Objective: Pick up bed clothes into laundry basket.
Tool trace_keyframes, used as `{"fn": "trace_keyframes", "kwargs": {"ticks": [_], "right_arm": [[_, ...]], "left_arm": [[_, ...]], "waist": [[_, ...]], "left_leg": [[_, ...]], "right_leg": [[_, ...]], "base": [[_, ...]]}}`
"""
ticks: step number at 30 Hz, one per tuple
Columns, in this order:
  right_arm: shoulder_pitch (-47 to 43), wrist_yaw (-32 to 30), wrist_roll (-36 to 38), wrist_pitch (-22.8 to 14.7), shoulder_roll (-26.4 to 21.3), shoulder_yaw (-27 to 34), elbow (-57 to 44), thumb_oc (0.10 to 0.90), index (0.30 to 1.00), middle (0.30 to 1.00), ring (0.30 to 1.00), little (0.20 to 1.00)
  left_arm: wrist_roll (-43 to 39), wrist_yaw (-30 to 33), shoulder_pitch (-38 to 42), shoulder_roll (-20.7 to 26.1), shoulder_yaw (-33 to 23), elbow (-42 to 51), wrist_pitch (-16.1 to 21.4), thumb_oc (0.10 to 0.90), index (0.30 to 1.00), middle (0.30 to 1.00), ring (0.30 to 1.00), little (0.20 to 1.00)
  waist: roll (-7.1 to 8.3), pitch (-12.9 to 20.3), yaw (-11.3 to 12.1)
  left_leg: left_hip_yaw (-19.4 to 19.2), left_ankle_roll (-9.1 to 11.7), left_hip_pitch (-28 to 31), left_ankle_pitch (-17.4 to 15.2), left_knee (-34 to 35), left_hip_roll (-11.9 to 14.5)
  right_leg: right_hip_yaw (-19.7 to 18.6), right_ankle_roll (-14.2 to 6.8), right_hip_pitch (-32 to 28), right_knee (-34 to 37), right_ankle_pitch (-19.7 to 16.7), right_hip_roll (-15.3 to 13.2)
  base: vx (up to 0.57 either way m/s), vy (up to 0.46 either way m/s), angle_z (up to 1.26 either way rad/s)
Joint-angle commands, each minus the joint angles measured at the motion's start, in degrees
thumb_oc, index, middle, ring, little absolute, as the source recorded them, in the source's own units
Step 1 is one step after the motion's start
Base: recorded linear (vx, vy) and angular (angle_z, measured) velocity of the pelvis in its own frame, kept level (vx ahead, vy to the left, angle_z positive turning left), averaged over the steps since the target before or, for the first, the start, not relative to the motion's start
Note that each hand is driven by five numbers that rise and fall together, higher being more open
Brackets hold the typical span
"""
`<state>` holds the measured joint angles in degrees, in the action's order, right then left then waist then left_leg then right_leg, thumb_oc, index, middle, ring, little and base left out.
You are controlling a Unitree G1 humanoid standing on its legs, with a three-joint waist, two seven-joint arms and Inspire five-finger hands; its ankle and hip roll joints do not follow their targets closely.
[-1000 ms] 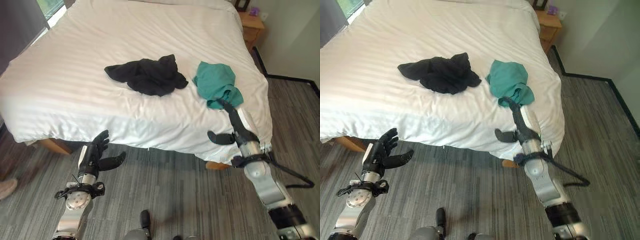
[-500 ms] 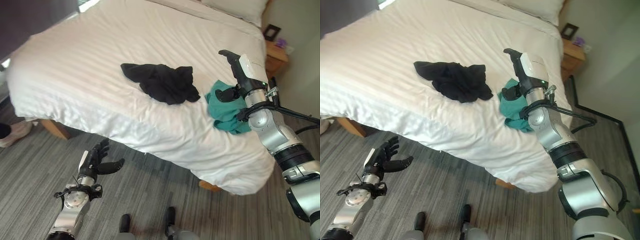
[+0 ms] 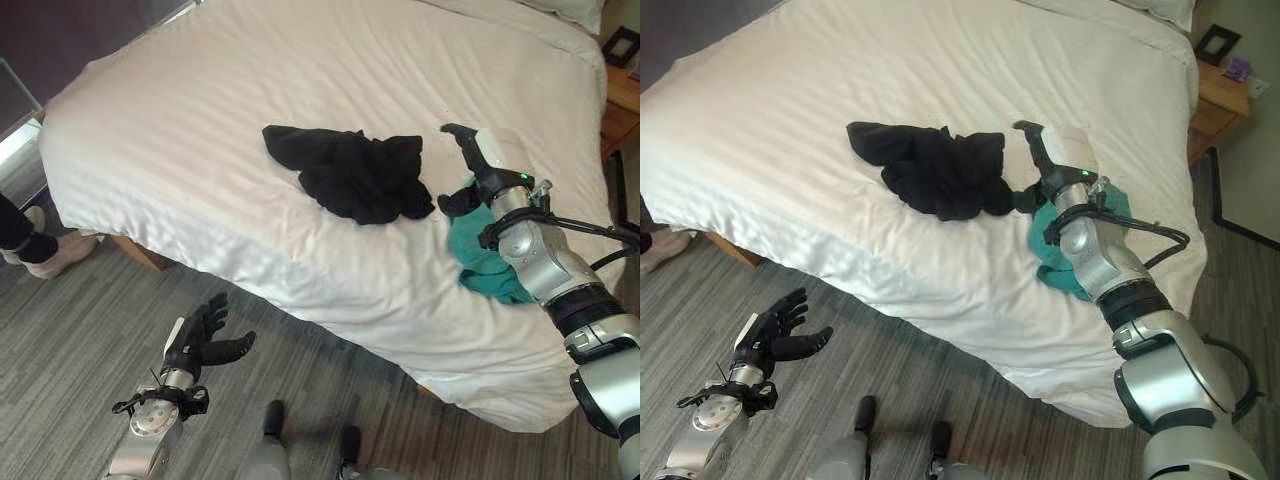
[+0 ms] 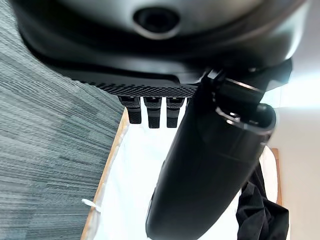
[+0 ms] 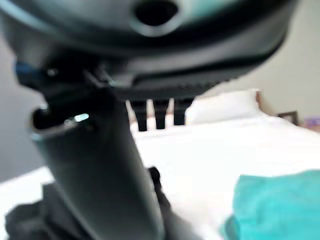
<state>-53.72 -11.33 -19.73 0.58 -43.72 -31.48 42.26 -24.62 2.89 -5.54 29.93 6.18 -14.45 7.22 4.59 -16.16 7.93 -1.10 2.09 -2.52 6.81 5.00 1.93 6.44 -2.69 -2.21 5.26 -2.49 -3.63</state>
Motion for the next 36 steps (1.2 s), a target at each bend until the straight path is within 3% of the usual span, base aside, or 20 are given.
{"fn": "trace_keyframes", "kwargs": {"ticks": [1,13,19,23,28,29,30,36], "right_arm": [[-12.39,-3.06,-3.35,-0.10,-3.35,-4.22,4.00,0.800,0.900,0.900,0.900,0.900],[-15.60,-3.66,-7.63,1.76,-9.73,-8.25,17.18,0.800,0.900,0.900,0.900,0.900],[-14.72,-2.85,-7.10,1.50,-10.30,-8.10,17.24,0.800,0.900,0.900,0.900,0.900],[-11.57,-2.62,-4.72,1.43,-8.03,-6.01,17.13,0.800,0.900,0.900,0.900,0.900],[-6.94,-0.56,-0.93,1.68,-0.65,-3.89,21.93,0.800,0.900,0.900,0.900,0.900],[-6.19,0.02,-0.18,1.84,0.82,-3.72,23.65,0.577,0.566,0.566,0.566,0.566],[-5.70,0.49,0.20,1.97,1.92,-3.63,24.96,0.400,0.300,0.300,0.300,0.300],[-4.17,1.78,1.31,2.38,5.20,-2.70,28.09,0.400,0.300,0.300,0.300,0.300]], "left_arm": [[-0.79,-0.99,1.41,4.23,-1.55,5.63,5.99,0.800,0.900,0.900,0.900,0.900],[-2.69,-1.68,1.52,4.48,-1.24,4.60,6.61,0.800,0.900,0.900,0.900,0.900],[-2.62,-2.05,1.54,4.59,-1.20,4.39,6.61,0.800,0.900,0.900,0.900,0.900],[-2.94,-2.13,2.15,4.48,-0.67,3.99,6.51,0.800,0.900,0.900,0.900,0.900],[-4.02,-2.77,3.57,3.40,1.19,1.80,5.89,0.800,0.900,0.900,0.900,0.900],[-4.70,-3.11,3.65,2.92,1.43,0.83,5.62,0.800,0.900,0.900,0.900,0.900],[-4.99,-3.34,3.67,2.60,1.74,0.03,5.40,0.800,0.900,0.900,0.900,0.900],[-3.69,-1.88,4.85,3.30,0.74,-2.17,5.41,0.800,0.900,0.900,0.900,0.900]], "waist": [[1.52,5.95,0.10],[-1.45,4.43,-1.48],[-1.98,4.00,-2.07],[-2.92,2.83,-2.44],[-4.03,1.86,-1.79],[-4.27,1.77,-1.64],[-4.54,1.64,-1.48],[-5.20,1.70,-1.28]], "left_leg": [[-1.98,3.20,3.62,-5.80,0.00,1.75],[-2.60,4.50,-1.05,-4.65,0.00,2.61],[-2.77,4.74,-1.71,-4.37,0.00,2.94],[-2.71,4.70,-3.43,-4.01,0.00,2.90],[-2.97,4.76,-5.06,-3.35,0.00,3.12],[-2.92,4.80,-5.18,-3.21,0.00,3.21],[-2.87,4.86,-5.25,-3.06,0.00,3.28],[-2.68,5.13,-4.14,-2.80,0.00,3.57]], "right_leg": [[-0.14,-3.88,-0.84,-0.26,1.07,-0.69],[0.42,-4.98,4.73,-0.26,0.69,-0.88],[0.13,-4.92,5.56,-0.26,0.62,-0.71],[-0.50,-4.81,7.97,-0.26,0.21,-0.44],[-0.33,-4.71,9.61,-0.26,0.01,-0.14],[-0.16,-4.67,9.67,-0.26,0.09,-0.06],[-0.02,-4.64,9.65,-0.26,0.20,-0.04],[0.77,-4.27,8.01,-0.26,0.88,0.07]], "base": [[0.04,0.027,0.05],[0.00,-0.001,0.00],[-0.01,-0.022,-0.06],[-0.04,-0.027,-0.12],[-0.02,-0.015,-0.07],[0.00,0.000,0.00],[0.00,0.000,0.00],[0.02,-0.024,0.07]]}}
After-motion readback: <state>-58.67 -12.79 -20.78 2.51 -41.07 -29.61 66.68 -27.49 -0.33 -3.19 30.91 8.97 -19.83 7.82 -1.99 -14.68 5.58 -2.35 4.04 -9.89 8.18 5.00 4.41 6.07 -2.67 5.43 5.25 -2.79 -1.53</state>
